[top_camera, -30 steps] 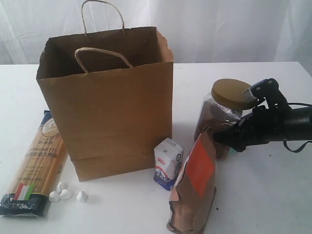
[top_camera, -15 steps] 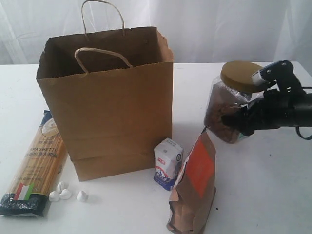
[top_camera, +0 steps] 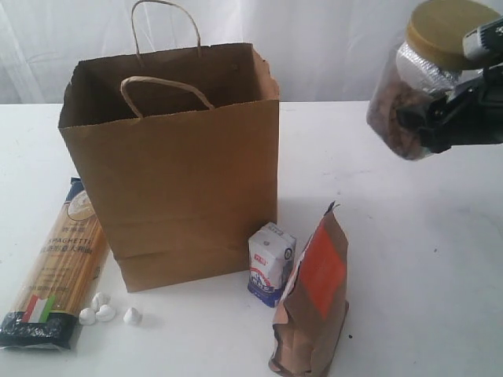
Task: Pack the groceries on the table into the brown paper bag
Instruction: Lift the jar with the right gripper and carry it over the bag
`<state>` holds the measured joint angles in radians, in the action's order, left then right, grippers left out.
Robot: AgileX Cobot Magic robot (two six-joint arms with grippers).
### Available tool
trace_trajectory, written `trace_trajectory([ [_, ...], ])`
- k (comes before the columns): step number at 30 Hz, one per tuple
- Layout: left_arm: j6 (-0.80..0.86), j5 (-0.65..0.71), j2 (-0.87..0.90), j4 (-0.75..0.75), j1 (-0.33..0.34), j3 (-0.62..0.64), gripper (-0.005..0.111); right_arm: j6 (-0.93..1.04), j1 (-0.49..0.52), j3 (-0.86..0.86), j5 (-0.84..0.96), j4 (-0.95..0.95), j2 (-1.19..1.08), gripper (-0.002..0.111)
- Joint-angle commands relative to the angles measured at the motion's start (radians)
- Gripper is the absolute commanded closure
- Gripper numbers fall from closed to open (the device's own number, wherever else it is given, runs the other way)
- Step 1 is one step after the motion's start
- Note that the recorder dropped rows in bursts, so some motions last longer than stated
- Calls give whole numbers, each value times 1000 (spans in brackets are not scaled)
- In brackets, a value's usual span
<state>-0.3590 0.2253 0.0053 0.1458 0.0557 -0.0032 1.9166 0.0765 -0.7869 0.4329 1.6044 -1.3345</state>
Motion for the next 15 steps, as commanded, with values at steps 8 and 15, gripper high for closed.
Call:
trace_trajectory([
  [8, 0, 2, -5, -3, 2, 3, 107, -172, 4, -151, 178, 17, 188, 108],
  [15, 0, 1, -5, -3, 2, 3, 107, -311, -65, -383, 304, 20, 146, 108],
])
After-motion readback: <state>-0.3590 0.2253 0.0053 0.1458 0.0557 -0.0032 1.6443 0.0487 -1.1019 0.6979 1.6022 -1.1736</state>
